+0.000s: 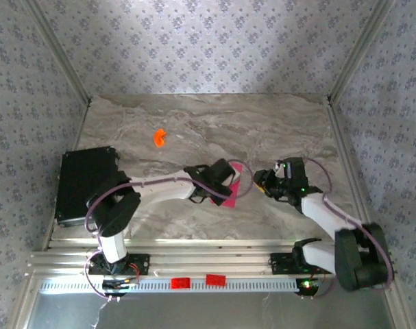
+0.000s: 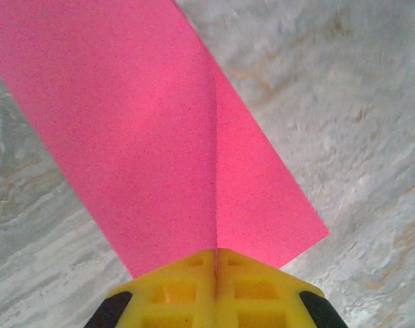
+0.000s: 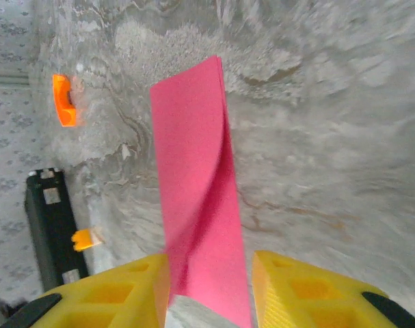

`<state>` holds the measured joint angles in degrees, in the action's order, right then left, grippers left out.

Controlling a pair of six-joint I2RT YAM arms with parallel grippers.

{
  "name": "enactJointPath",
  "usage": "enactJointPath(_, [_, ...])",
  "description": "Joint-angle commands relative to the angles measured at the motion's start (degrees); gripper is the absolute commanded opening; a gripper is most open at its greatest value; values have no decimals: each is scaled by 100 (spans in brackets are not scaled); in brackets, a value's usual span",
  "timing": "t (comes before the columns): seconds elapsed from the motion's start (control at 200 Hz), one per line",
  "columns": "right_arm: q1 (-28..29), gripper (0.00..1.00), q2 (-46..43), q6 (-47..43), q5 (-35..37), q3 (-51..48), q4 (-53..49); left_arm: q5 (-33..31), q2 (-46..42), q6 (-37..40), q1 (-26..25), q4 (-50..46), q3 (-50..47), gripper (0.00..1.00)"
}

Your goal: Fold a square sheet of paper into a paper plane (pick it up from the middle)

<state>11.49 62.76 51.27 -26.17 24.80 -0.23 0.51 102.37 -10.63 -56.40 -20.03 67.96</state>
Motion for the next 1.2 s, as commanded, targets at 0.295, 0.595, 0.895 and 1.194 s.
enactJointPath(0.295, [-231, 40, -877, -410, -414, -451, -883, 2704, 345, -1201, 636, 618, 57, 0])
enactJointPath(0.595, [716, 17, -32, -131, -399, -132, -417, 2327, 408, -1304, 796, 326, 147, 0])
enactJointPath(0.895, [1695, 4, 1137, 188, 243, 268, 207, 2259, 433, -1258, 797, 195, 180, 0])
enactJointPath(1.194, [1893, 2, 1948, -291, 729, 665, -780, 2330, 454, -1323, 802, 226, 197, 0])
